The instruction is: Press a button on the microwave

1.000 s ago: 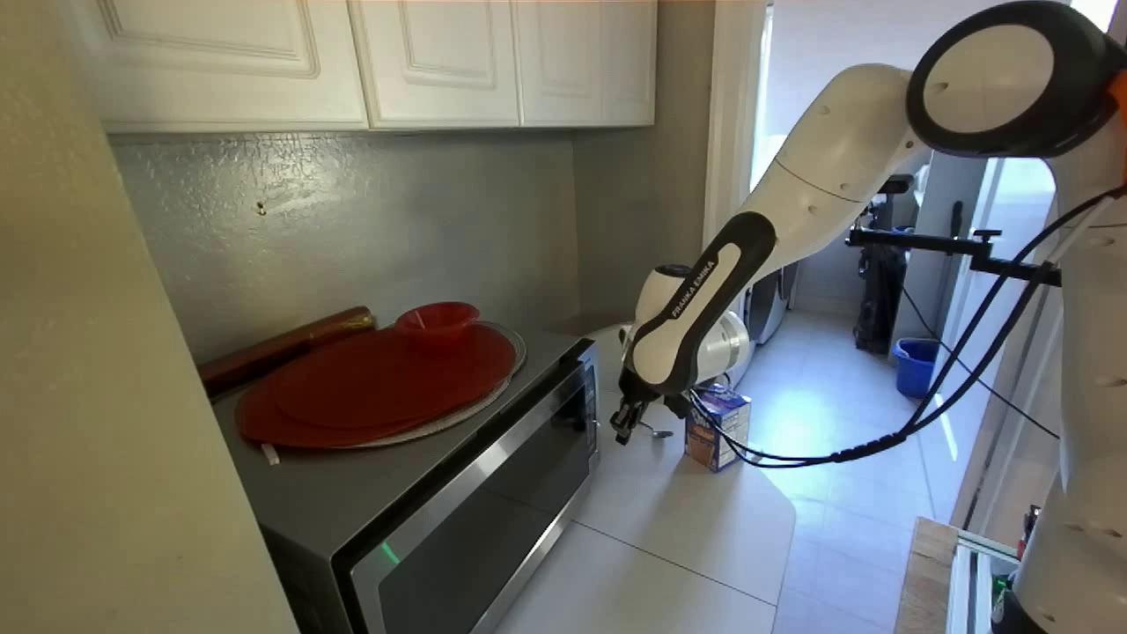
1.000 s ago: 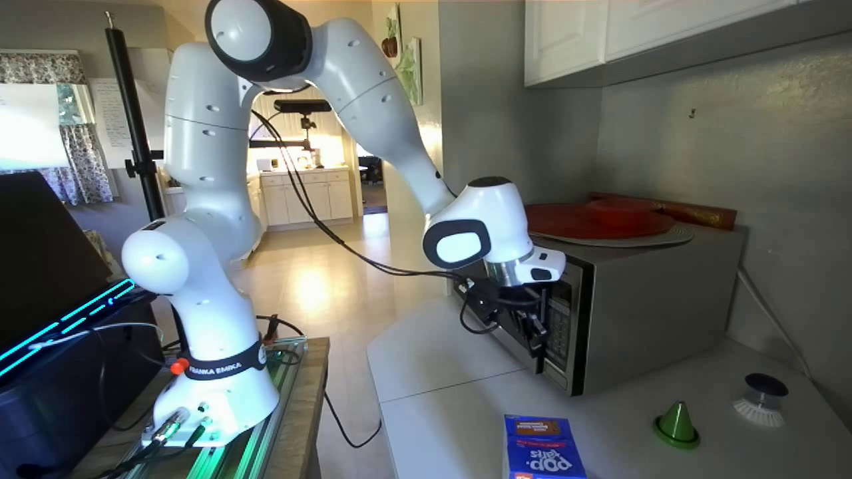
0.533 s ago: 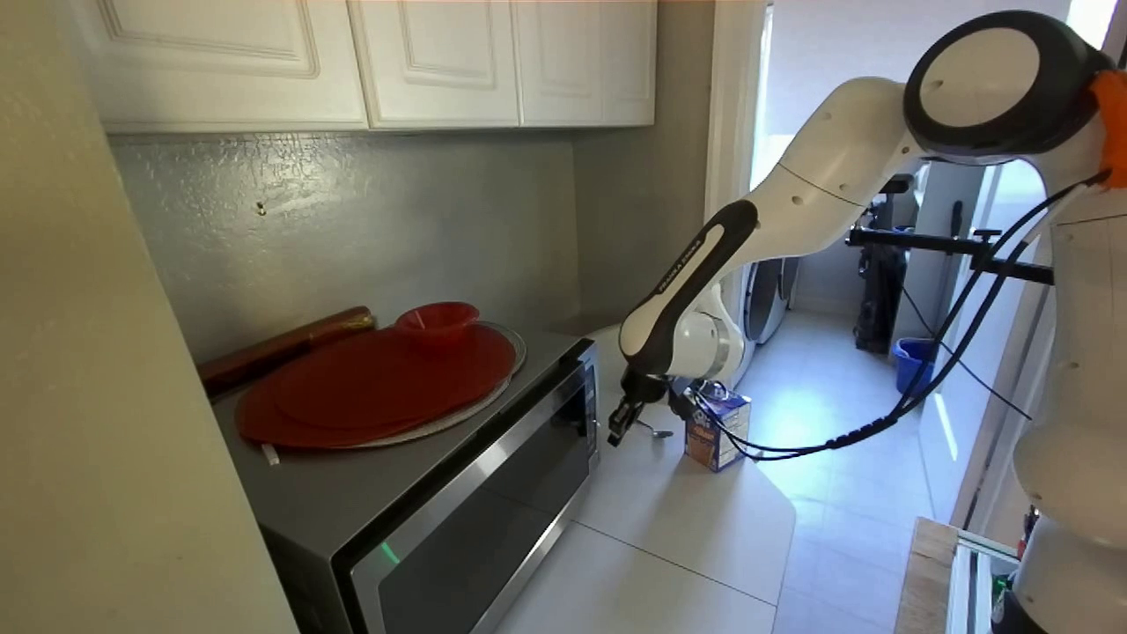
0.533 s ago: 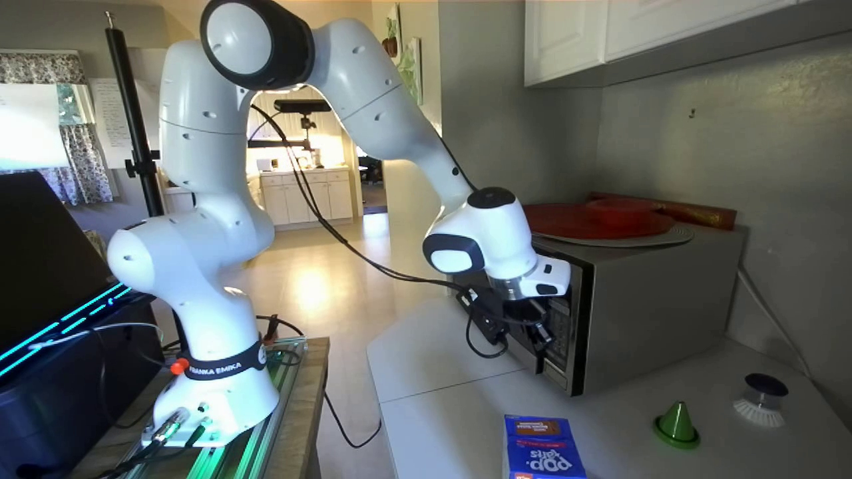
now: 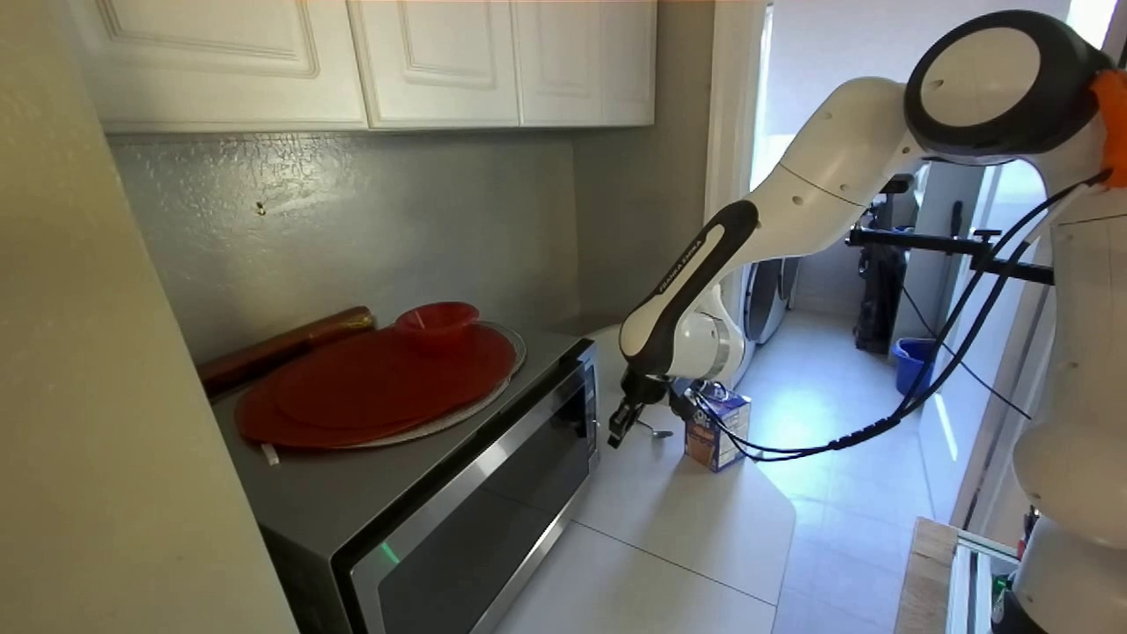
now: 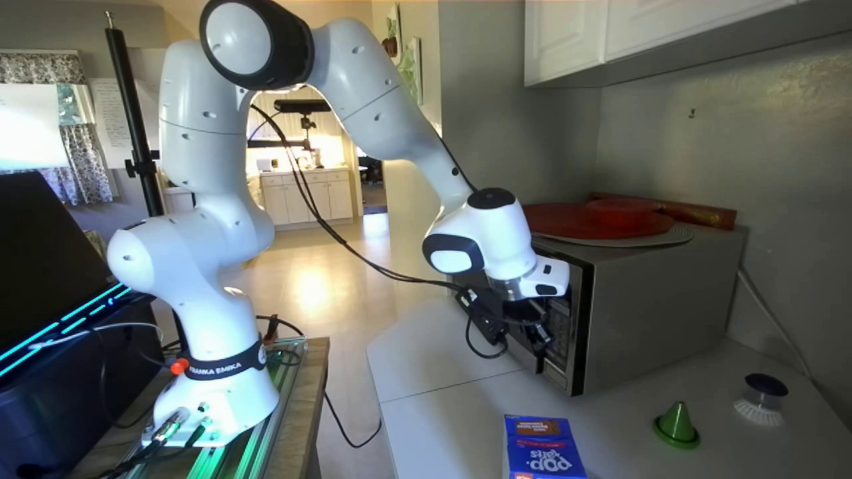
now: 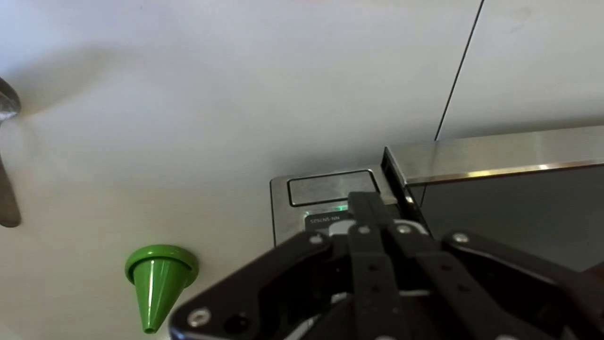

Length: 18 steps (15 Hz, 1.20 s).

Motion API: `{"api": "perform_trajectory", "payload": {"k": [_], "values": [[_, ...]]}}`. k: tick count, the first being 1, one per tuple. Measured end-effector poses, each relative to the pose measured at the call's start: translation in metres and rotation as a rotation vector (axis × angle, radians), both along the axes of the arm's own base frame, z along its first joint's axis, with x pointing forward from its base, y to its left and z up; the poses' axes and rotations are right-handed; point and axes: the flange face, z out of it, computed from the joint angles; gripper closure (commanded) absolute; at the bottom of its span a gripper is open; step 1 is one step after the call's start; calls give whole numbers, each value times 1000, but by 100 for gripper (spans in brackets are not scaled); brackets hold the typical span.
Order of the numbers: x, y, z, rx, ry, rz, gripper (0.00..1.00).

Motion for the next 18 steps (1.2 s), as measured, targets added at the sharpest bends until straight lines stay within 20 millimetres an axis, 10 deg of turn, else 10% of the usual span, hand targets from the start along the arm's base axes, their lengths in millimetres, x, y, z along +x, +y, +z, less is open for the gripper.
{"api": "perform_trajectory", "payload": {"k": [18], "values": [[9, 24, -12, -4, -53, 9, 100]]}}
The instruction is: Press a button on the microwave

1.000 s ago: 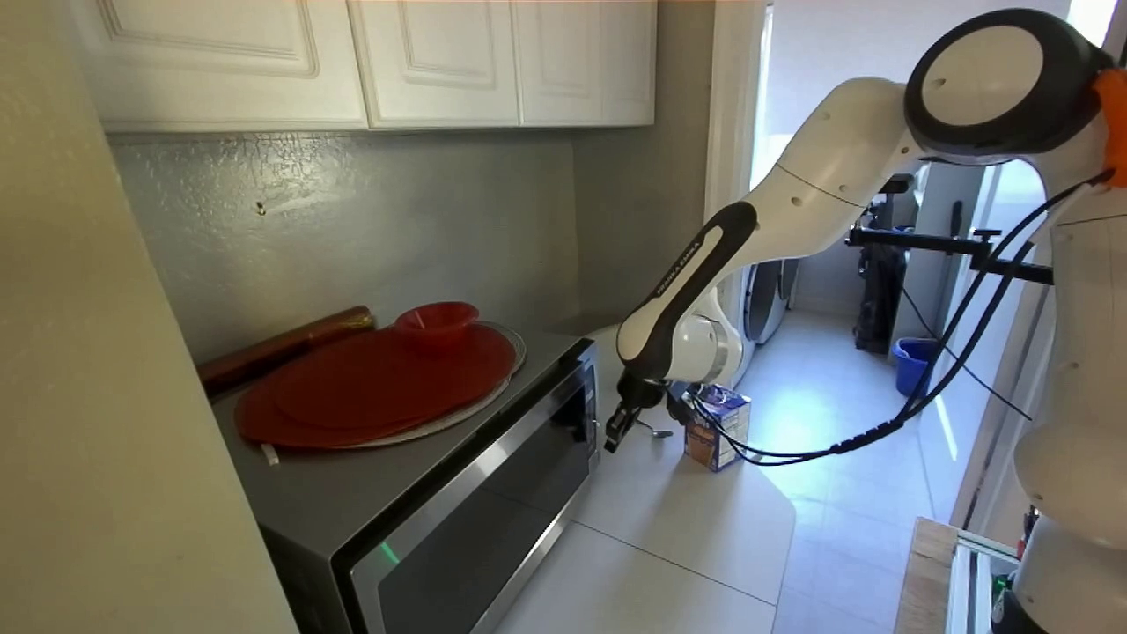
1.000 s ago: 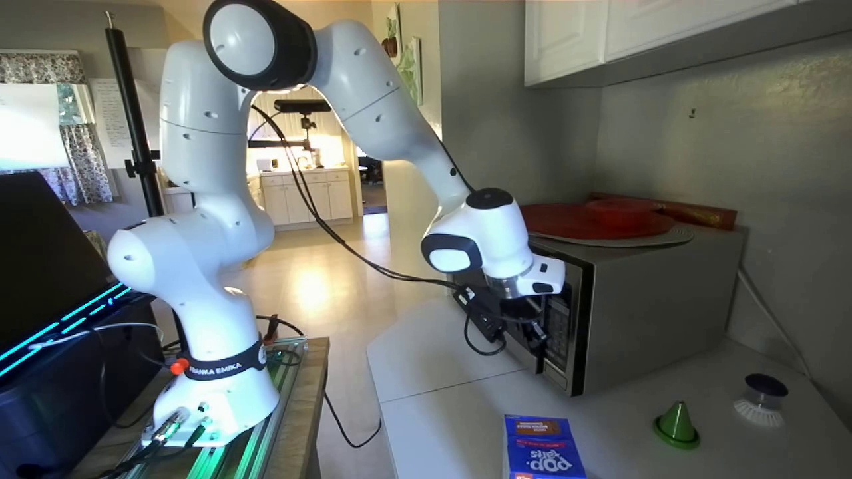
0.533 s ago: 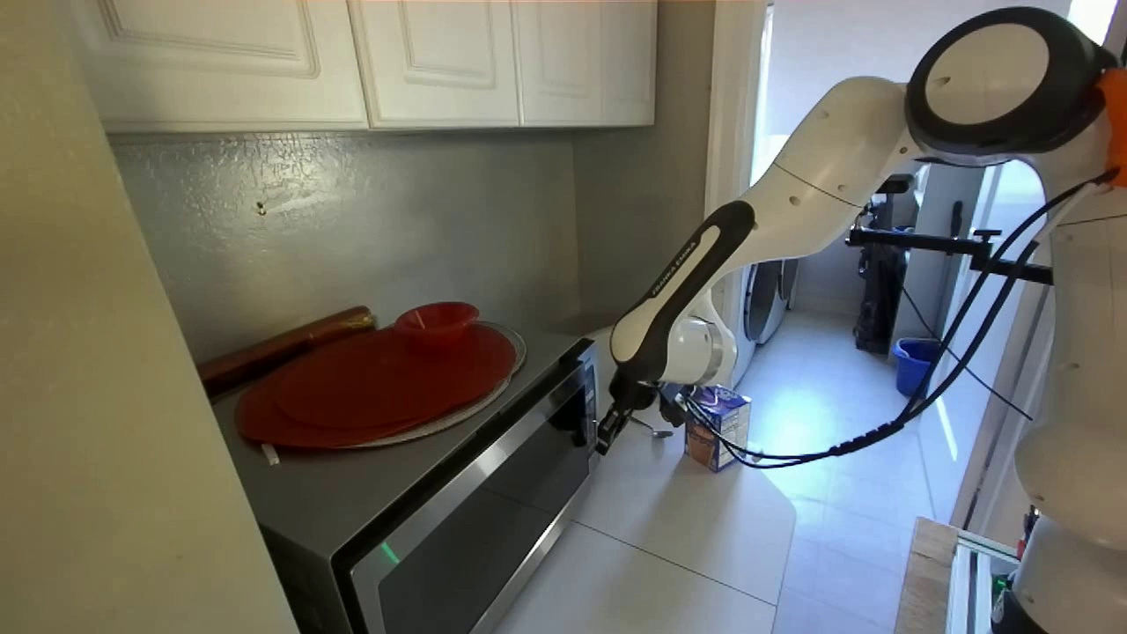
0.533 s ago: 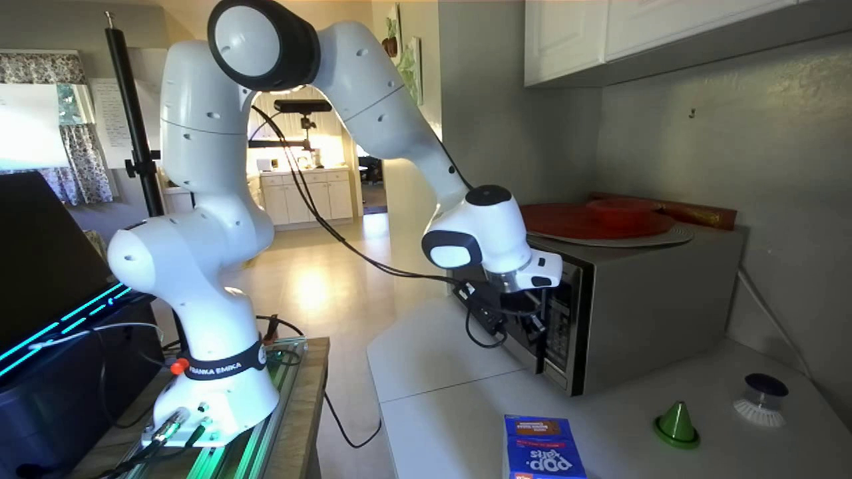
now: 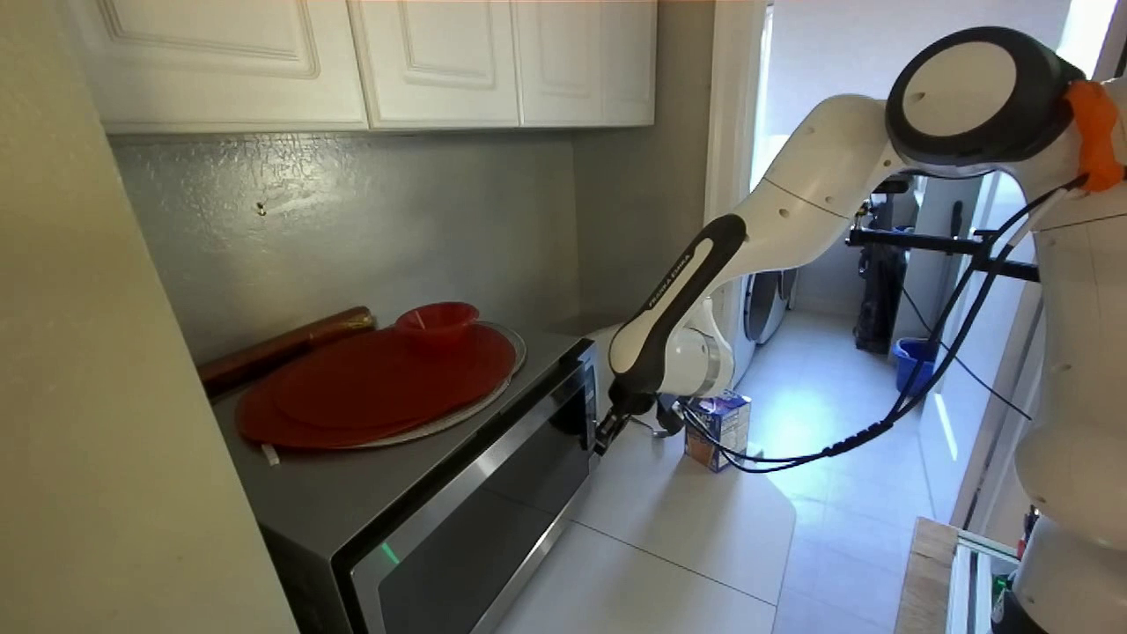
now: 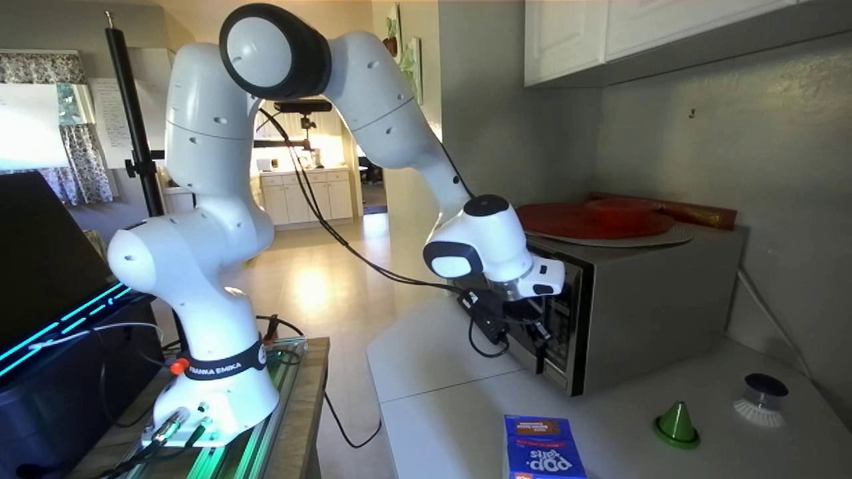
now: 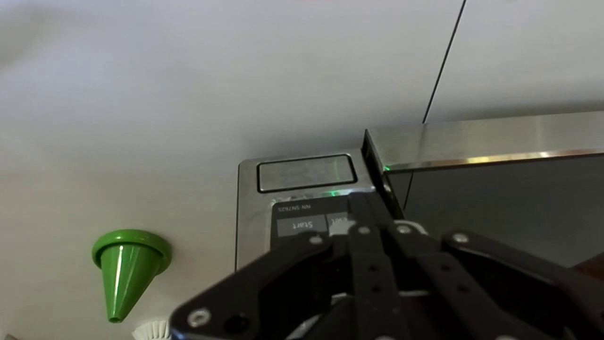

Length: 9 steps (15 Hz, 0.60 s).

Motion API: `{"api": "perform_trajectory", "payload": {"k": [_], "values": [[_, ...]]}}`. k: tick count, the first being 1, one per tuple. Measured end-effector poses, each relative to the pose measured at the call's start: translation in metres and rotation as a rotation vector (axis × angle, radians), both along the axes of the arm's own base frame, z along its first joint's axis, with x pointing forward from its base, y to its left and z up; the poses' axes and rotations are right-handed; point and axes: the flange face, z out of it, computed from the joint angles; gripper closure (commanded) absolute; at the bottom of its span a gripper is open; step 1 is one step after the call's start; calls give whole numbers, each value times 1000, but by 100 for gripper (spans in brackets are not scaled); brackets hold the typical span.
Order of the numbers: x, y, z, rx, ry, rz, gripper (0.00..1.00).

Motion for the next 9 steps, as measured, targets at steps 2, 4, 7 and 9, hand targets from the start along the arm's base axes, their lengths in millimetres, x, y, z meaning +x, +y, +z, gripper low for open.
{"api": "perform_trajectory", "payload": {"k": [2, 4, 7, 9], "values": [[2, 0, -4, 6, 0, -4, 100], [5, 0, -7, 11, -1, -6, 100], [10, 2, -8, 18, -11, -10, 100], [13, 3, -8, 23, -17, -12, 100]]}}
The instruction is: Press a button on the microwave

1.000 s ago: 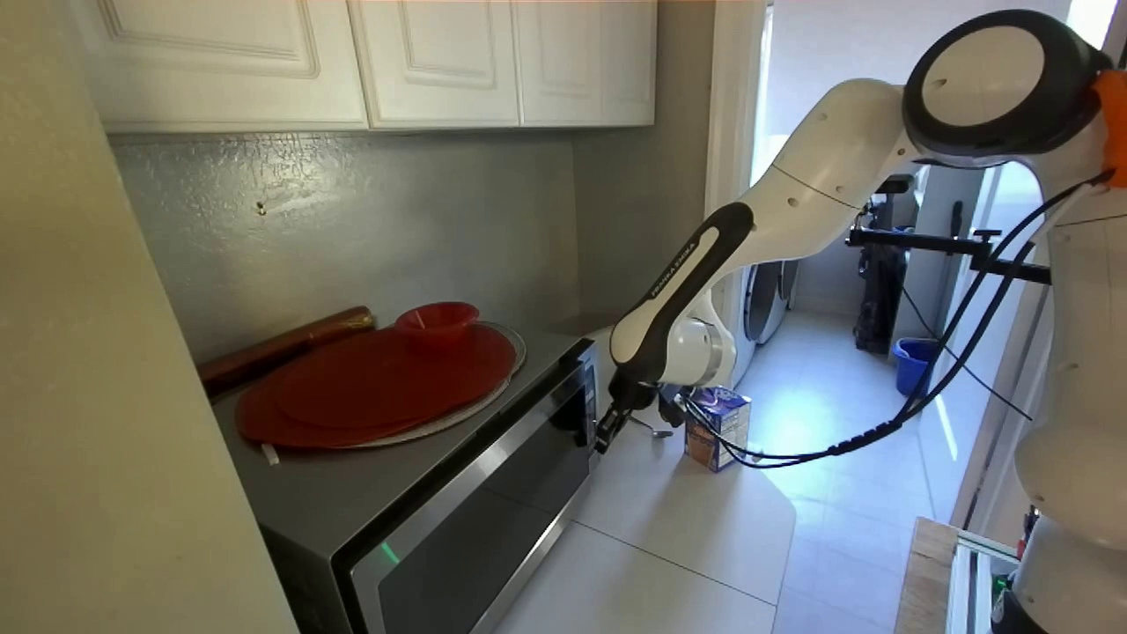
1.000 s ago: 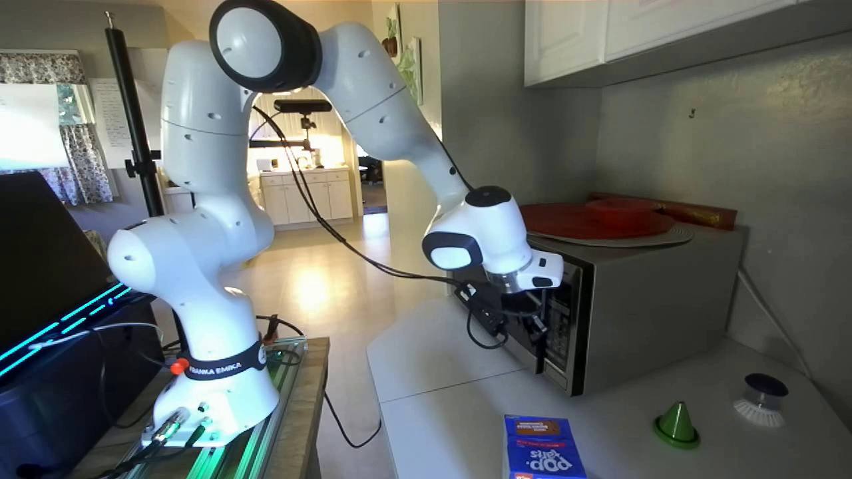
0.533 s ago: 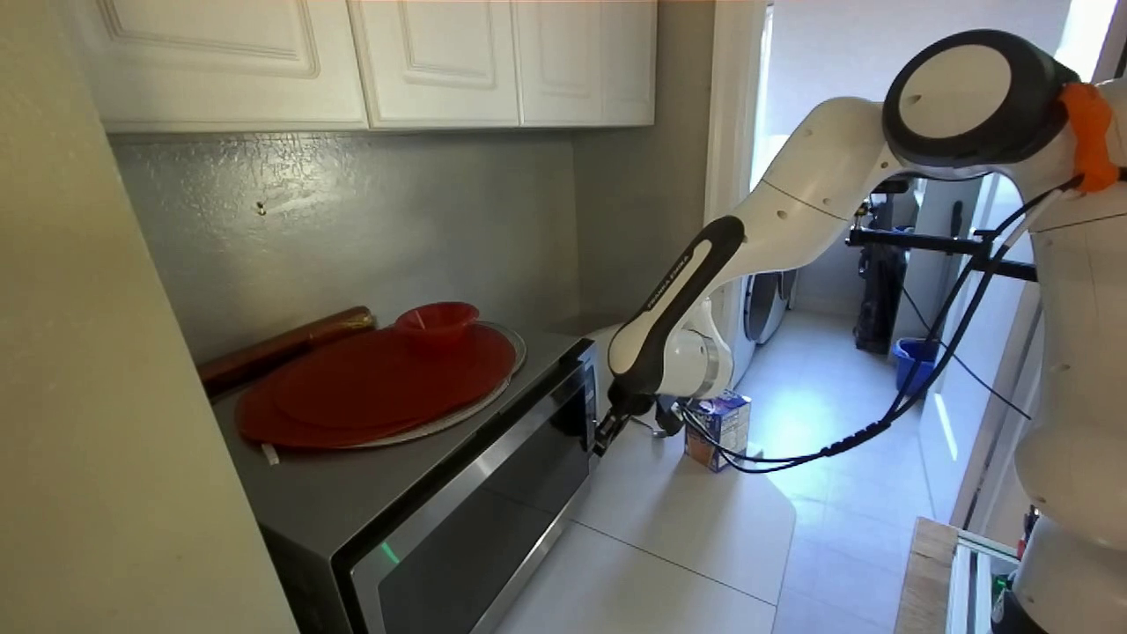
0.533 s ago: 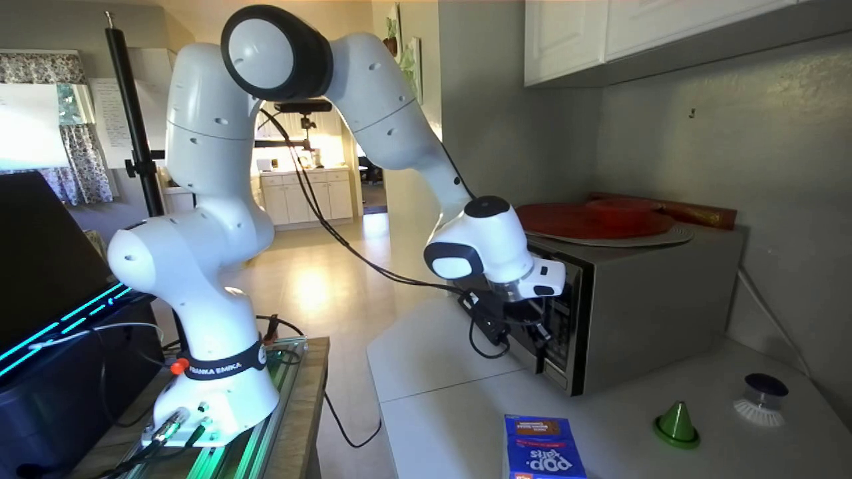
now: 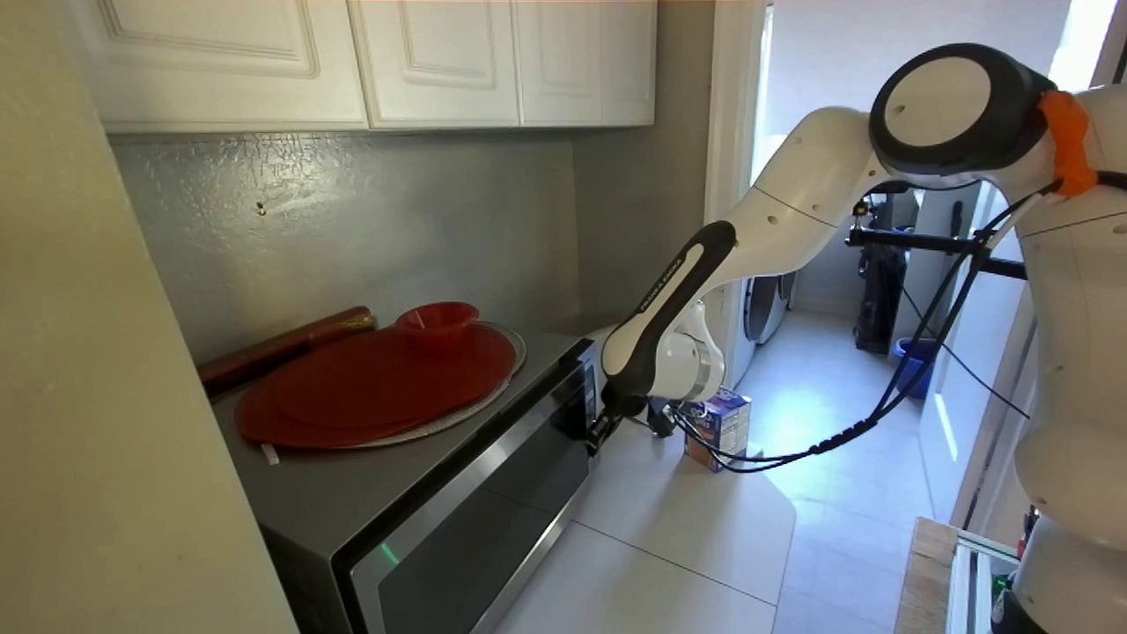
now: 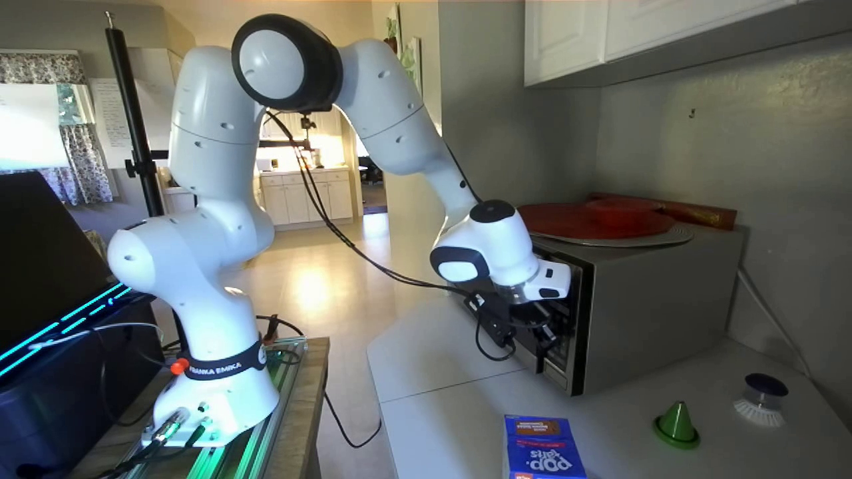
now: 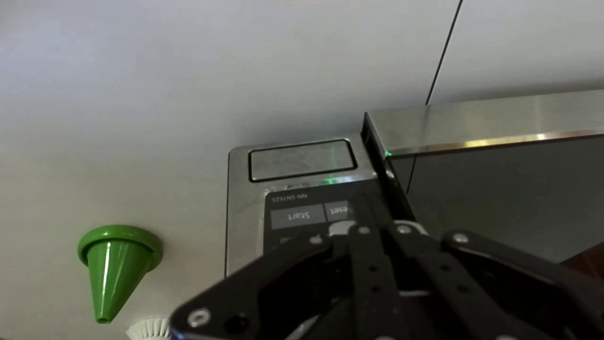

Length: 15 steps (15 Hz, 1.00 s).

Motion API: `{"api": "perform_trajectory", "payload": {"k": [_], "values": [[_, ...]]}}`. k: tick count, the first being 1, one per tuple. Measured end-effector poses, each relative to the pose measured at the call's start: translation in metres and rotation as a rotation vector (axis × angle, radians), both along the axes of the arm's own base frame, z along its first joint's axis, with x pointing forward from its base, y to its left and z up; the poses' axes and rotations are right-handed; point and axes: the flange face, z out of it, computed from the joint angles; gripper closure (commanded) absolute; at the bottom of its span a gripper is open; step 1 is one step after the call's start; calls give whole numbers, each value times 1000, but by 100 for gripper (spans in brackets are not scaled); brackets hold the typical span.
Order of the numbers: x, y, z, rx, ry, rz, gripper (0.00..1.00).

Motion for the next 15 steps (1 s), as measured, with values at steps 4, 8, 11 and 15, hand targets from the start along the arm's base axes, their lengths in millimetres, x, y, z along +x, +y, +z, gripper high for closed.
{"api": "perform_trajectory", "payload": {"k": [4, 8, 11, 15], "values": [[0, 0, -1, 6, -1, -4, 100], [0, -2, -1, 8, -1, -8, 100], [-2, -8, -4, 4, 11, -13, 100], [-4, -14, -4, 14, 30, -6, 100]]}}
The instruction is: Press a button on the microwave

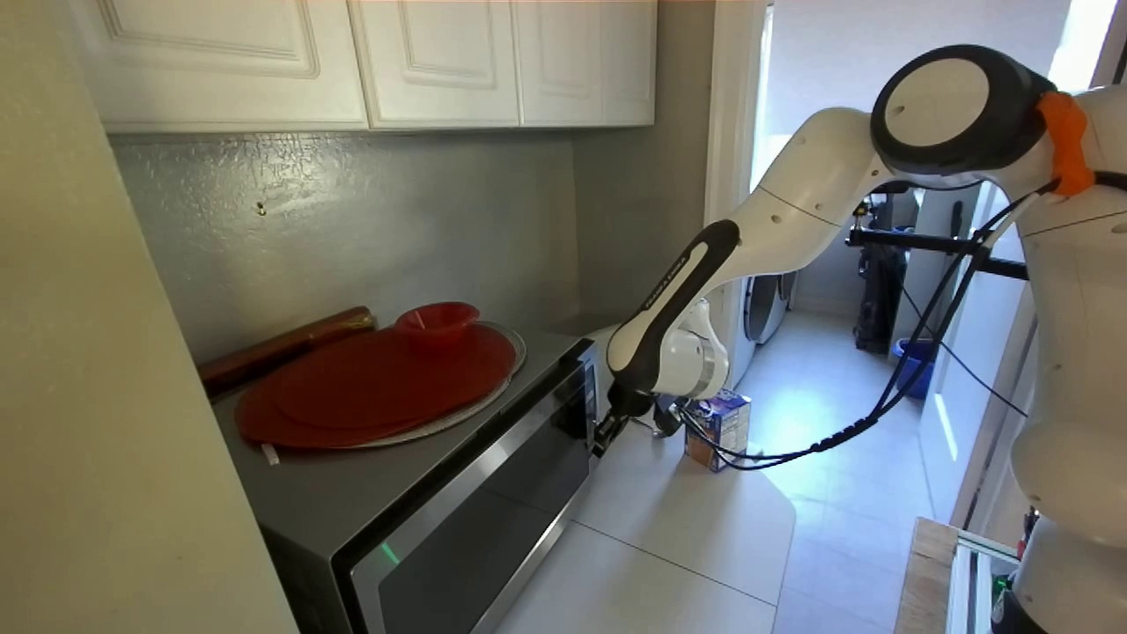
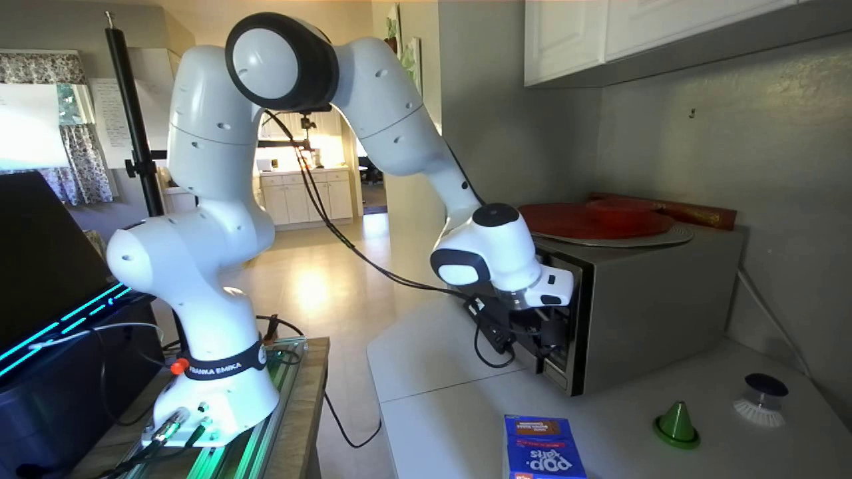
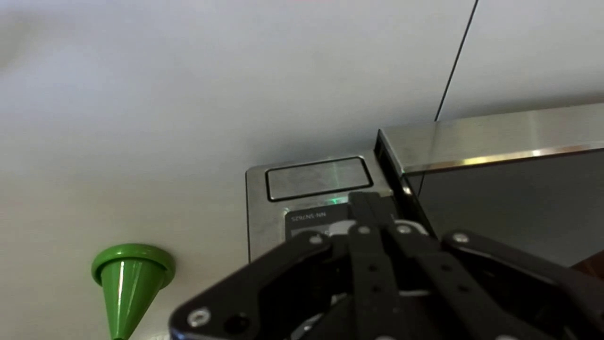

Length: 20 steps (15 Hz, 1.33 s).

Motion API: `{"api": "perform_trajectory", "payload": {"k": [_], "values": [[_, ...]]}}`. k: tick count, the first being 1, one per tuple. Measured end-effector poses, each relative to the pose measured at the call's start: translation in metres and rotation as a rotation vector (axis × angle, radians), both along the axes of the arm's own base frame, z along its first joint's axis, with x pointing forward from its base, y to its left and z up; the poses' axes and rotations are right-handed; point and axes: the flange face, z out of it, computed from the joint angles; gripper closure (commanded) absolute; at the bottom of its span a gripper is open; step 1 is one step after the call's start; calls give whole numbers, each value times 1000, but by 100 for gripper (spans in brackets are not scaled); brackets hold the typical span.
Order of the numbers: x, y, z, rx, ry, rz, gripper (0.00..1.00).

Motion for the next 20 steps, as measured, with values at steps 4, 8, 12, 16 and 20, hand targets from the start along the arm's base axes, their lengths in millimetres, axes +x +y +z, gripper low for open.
{"api": "perform_trajectory", "payload": {"k": [4, 8, 12, 16, 20], "values": [[1, 4, 7, 35, -1, 17, 100], [2, -1, 16, 57, -21, 10, 100], [0, -14, 16, 64, -20, -13, 100], [-2, -14, 13, 89, 1, -8, 100], [-3, -11, 15, 112, 2, -5, 100]]}}
